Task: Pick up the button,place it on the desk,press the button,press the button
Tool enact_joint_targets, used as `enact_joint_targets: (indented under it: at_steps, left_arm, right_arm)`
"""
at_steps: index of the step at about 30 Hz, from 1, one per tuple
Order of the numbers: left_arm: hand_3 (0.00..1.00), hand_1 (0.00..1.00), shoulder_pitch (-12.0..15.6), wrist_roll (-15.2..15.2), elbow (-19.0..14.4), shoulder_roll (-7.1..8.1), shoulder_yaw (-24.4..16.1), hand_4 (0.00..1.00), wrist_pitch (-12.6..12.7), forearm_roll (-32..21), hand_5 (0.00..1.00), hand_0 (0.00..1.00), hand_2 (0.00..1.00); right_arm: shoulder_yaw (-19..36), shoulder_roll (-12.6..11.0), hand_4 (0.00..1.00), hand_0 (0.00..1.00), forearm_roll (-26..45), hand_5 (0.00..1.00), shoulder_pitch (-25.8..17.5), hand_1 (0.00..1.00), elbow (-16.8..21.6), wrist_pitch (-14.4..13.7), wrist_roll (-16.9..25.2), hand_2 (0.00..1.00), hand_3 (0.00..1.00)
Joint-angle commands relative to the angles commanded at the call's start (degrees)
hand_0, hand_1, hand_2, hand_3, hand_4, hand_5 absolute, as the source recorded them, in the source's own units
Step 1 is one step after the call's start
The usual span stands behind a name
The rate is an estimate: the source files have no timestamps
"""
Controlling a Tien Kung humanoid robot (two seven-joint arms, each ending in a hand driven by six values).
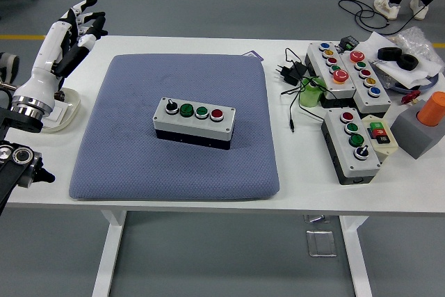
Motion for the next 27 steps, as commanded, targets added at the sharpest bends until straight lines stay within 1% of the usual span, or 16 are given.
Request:
enact_joint_targets:
  at_steps: [3,4,5,7,9,10,11,14,18,19,21,27]
  left_arm:
    - [0.871,0.725,3.06,0.6,0.14,1.0,-2.36,0.649,-1.66,-7.08,0.998,0.639,0.808]
    - [0.87,0.763,3.45,0.63,0.14,1.11,-2.58,0.625,-1.84,-9.62,0.998,0.681,0.829]
    - [0.87,0.763,4.62,0.59,0.26,1.25,-3.44,0.625,-2.42,-11.88,0.998,0.681,0.829]
    - [0.87,0.763,5.43,0.53,0.29,1.27,-4.12,0.625,-2.88,-13.59,0.998,0.681,0.829]
    - [0.87,0.763,6.51,0.4,0.26,1.16,-5.19,0.625,-3.69,-13.6,0.998,0.681,0.829]
    - [0.878,0.782,6.8,0.39,0.26,1.12,-5.47,0.631,-3.92,-13.51,0.998,0.703,0.836]
    - [0.878,0.782,7.22,0.44,0.31,1.07,-5.83,0.631,-4.2,-13.37,0.998,0.703,0.836]
    - [0.878,0.782,8.31,0.46,0.24,1.12,-6.58,0.631,-4.51,-12.98,0.998,0.703,0.836]
    - [0.881,0.79,10.43,0.65,-0.02,1.09,-8.09,0.628,-5.45,-12.23,0.998,0.707,0.844]
    - [0.881,0.79,10.56,0.66,-0.03,1.08,-8.18,0.628,-5.51,-12.18,0.998,0.707,0.844]
    - [0.881,0.79,11.72,0.67,-0.28,0.89,-9.05,0.628,-6.07,-11.59,0.998,0.707,0.844]
    - [0.883,0.796,13.01,0.75,-0.89,0.43,-10.14,0.623,-6.65,-11.02,0.998,0.712,0.847]
  right_arm:
    - [-0.1,-0.12,0.279,0.627,0.19,0.022,0.09,0.477,0.0,0.0,0.21,0.539,0.582]
    - [-0.11,-0.13,0.279,0.627,0.21,0.022,0.1,0.477,0.0,0.0,0.23,0.539,0.582]
    - [-0.24,-0.16,0.279,0.627,0.41,0.022,0.17,0.477,0.0,-0.01,0.32,0.539,0.582]
    - [-0.28,-0.15,0.279,0.627,0.38,0.022,0.23,0.477,0.0,0.0,0.31,0.539,0.582]
    - [-0.2,-0.09,0.279,0.627,-0.07,0.022,0.39,0.477,0.0,0.06,0.11,0.539,0.582]
    - [-0.17,-0.07,0.279,0.627,-0.2,0.022,0.44,0.477,0.0,0.07,0.05,0.539,0.582]
    - [-0.16,-0.03,0.279,0.627,-0.32,0.022,0.52,0.477,0.0,0.07,0.0,0.539,0.582]
    - [-0.17,0.07,0.279,0.627,-0.78,0.022,0.63,0.477,0.0,0.05,-0.06,0.539,0.582]
    - [-0.84,0.18,0.279,0.627,-0.28,0.022,0.77,0.477,0.0,0.12,0.05,0.539,0.582]
    - [-0.89,0.19,0.279,0.627,-0.2,0.022,0.77,0.477,0.0,0.12,0.06,0.539,0.582]
    - [-0.85,0.22,0.279,0.627,-0.19,0.022,0.77,0.477,0.0,0.11,0.07,0.539,0.582]
    - [-0.75,0.23,0.279,0.627,-0.33,0.022,0.65,0.477,0.0,0.14,0.08,0.539,0.582]
